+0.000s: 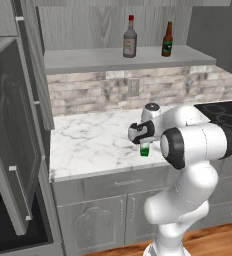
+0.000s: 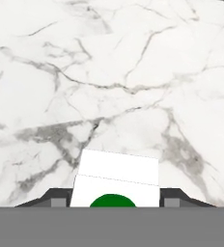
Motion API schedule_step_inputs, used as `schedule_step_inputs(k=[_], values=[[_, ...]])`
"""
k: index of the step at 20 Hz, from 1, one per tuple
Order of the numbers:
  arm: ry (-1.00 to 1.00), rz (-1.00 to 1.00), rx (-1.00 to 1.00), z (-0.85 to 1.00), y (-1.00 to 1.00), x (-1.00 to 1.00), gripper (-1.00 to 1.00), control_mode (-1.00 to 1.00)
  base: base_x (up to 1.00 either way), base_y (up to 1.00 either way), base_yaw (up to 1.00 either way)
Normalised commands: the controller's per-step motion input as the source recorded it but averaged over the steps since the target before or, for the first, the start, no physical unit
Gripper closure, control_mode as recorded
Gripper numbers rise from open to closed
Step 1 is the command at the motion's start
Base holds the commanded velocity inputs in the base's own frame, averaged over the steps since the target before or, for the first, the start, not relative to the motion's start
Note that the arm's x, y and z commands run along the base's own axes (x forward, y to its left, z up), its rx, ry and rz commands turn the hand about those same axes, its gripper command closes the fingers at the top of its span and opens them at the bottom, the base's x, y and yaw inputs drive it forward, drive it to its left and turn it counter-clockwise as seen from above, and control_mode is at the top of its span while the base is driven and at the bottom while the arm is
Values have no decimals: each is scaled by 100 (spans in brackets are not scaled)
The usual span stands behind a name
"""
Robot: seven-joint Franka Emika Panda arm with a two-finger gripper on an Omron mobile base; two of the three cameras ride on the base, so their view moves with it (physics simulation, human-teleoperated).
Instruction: Sort all alcoholic drinks to one cabinet, and non-alcoholic drinks to the other.
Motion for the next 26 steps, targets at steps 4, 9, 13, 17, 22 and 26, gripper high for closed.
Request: schedule_step_inputs(k=[4,9,13,17,22,26], values=[[-6,3,0,0,0,-8,100,-100,0,0,0],[-13,7,0,24,0,-15,100,-100,0,0,0],[-7,6,0,41,0,-19,100,-100,0,0,0],[-5,5,0,44,-1,-20,100,-100,0,0,0],[0,4,-2,44,-3,-24,100,-100,0,0,0],[0,3,-4,36,-1,-32,100,-100,0,0,0]])
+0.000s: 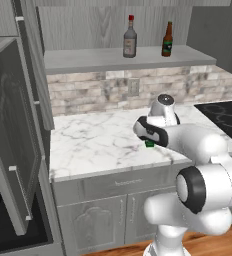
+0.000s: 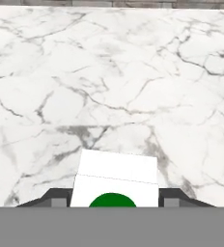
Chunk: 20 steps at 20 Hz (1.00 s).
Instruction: Sort all alcoholic drinks to one cabinet, and non-alcoholic drinks to the other.
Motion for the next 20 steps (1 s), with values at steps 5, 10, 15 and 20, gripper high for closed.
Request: schedule_step_inputs(k=[5,10,15,20], values=[[0,2,-5,33,-2,-39,100,-100,0,0,0],[0,1,-3,32,-3,-44,100,-100,0,0,0],[0,0,0,28,-1,-43,100,-100,0,0,0],[0,0,0,22,0,-40,100,-100,0,0,0]])
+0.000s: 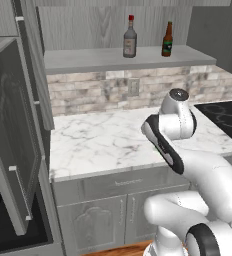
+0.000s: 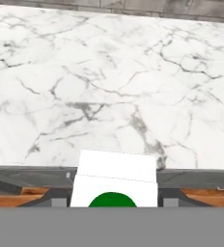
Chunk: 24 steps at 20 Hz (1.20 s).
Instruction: Sort all alcoholic drinks to one cabinet, and non-alcoholic drinks to the other.
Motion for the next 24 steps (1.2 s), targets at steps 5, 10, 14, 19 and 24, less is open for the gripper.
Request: schedule_step_inputs(k=[5,10,14,19,24], values=[[0,0,0,22,0,-39,100,-100,0,0,0],[0,0,0,27,0,-38,100,-100,0,0,0],[0,0,0,23,0,-35,100,-100,0,0,0],[0,0,0,19,0,-29,100,-100,0,0,0],[0,0,1,13,0,-27,100,-100,0,0,0]])
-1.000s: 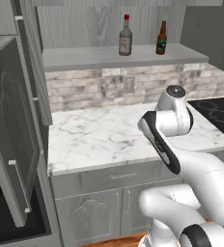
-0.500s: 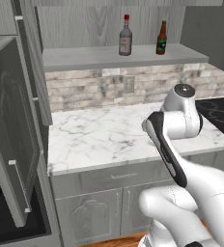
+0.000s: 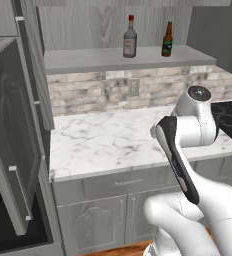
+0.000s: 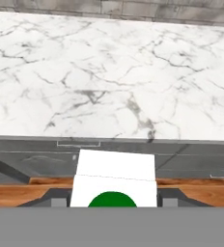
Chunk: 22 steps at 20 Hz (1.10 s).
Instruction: Sort all alcoholic drinks to one cabinet, and non-alcoholic drinks to the other.
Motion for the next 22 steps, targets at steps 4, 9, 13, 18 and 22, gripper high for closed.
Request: schedule_step_inputs(k=[4,9,13,18,22], values=[[0,0,1,9,0,-26,100,-100,0,0,0],[0,0,1,10,0,-20,100,-100,0,0,0],[-1,0,1,15,0,-9,100,-100,0,0,0],[-2,0,1,15,0,-3,100,-100,0,0,0],[-3,0,1,13,0,-4,100,-100,0,0,0]])
